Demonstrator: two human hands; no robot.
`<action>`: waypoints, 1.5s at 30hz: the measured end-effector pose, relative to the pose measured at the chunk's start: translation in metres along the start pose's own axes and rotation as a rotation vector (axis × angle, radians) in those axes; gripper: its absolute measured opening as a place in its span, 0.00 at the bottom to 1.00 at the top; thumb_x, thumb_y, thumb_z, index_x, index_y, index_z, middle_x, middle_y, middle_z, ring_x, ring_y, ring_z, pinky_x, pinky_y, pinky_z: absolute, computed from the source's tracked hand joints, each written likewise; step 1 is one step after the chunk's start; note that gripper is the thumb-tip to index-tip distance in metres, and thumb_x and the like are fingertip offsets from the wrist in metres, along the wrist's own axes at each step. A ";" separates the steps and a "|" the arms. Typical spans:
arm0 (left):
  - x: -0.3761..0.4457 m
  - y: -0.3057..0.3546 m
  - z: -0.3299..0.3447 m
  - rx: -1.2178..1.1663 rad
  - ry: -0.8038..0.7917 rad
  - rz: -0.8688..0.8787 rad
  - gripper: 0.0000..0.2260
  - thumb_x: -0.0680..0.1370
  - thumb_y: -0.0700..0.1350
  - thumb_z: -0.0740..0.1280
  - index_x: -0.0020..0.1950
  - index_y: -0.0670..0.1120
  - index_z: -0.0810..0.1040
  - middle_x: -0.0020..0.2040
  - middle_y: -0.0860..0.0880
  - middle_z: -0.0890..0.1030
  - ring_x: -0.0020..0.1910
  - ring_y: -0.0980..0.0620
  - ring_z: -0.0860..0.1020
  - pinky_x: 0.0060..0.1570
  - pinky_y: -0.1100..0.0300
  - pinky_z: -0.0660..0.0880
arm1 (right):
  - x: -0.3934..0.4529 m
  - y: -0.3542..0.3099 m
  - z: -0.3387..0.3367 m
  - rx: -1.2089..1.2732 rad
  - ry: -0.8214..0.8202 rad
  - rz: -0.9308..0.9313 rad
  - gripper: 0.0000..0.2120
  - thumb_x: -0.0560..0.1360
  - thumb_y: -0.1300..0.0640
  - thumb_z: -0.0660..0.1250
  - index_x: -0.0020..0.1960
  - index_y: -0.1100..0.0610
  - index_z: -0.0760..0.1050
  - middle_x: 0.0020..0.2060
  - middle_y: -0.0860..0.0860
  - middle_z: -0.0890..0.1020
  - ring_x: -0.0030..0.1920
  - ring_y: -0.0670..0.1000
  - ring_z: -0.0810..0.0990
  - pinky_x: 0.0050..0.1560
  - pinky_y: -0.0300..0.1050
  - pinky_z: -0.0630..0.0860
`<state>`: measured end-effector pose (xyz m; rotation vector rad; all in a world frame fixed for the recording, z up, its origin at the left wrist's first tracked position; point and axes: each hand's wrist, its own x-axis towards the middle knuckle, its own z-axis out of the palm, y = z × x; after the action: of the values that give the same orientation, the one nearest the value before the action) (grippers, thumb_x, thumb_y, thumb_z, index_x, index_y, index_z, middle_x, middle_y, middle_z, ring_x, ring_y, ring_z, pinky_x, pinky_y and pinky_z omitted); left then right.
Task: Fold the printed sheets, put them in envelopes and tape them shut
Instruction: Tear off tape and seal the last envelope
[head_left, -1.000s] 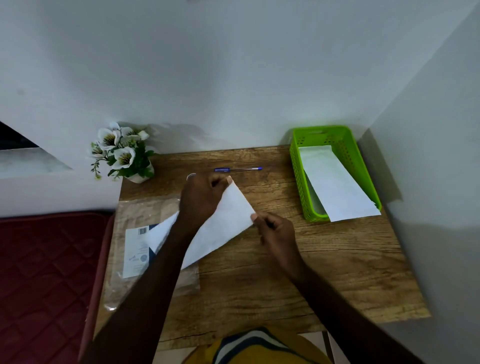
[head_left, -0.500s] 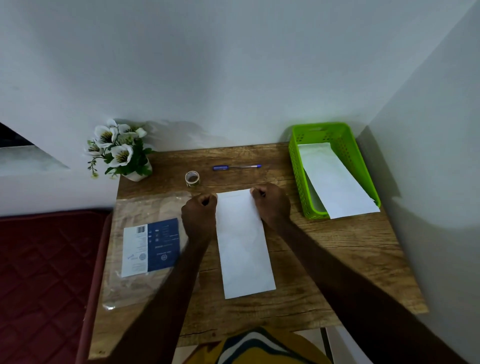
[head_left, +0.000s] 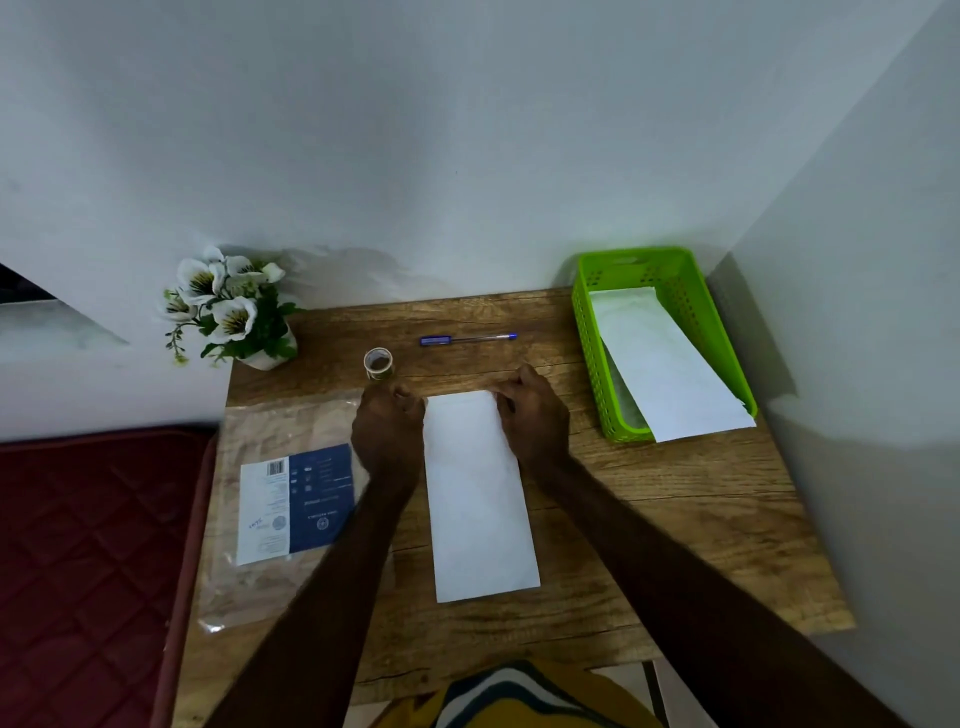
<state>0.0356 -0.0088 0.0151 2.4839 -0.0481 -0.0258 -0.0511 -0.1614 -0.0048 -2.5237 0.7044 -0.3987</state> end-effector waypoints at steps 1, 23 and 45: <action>0.001 -0.001 -0.003 0.016 0.034 0.022 0.08 0.80 0.47 0.69 0.55 0.44 0.80 0.50 0.44 0.83 0.47 0.45 0.82 0.48 0.51 0.79 | 0.000 0.000 0.000 -0.008 -0.012 -0.008 0.09 0.79 0.58 0.69 0.57 0.56 0.85 0.54 0.53 0.82 0.56 0.53 0.80 0.49 0.46 0.79; 0.085 -0.029 -0.051 0.454 -0.159 0.649 0.12 0.78 0.37 0.72 0.61 0.38 0.81 0.61 0.36 0.80 0.58 0.35 0.79 0.52 0.42 0.79 | -0.001 0.001 -0.002 -0.032 -0.048 -0.033 0.11 0.80 0.60 0.67 0.60 0.58 0.84 0.51 0.58 0.81 0.54 0.58 0.79 0.45 0.46 0.76; 0.012 -0.002 -0.054 -0.802 -0.411 -0.176 0.05 0.75 0.57 0.74 0.47 0.60 0.87 0.47 0.53 0.88 0.42 0.57 0.85 0.37 0.64 0.81 | -0.002 -0.019 -0.012 0.301 0.006 0.066 0.10 0.81 0.57 0.67 0.60 0.55 0.84 0.57 0.52 0.83 0.53 0.51 0.82 0.51 0.48 0.81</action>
<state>0.0498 0.0251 0.0564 1.6418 0.0083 -0.5246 -0.0495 -0.1508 0.0153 -2.2123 0.6731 -0.4523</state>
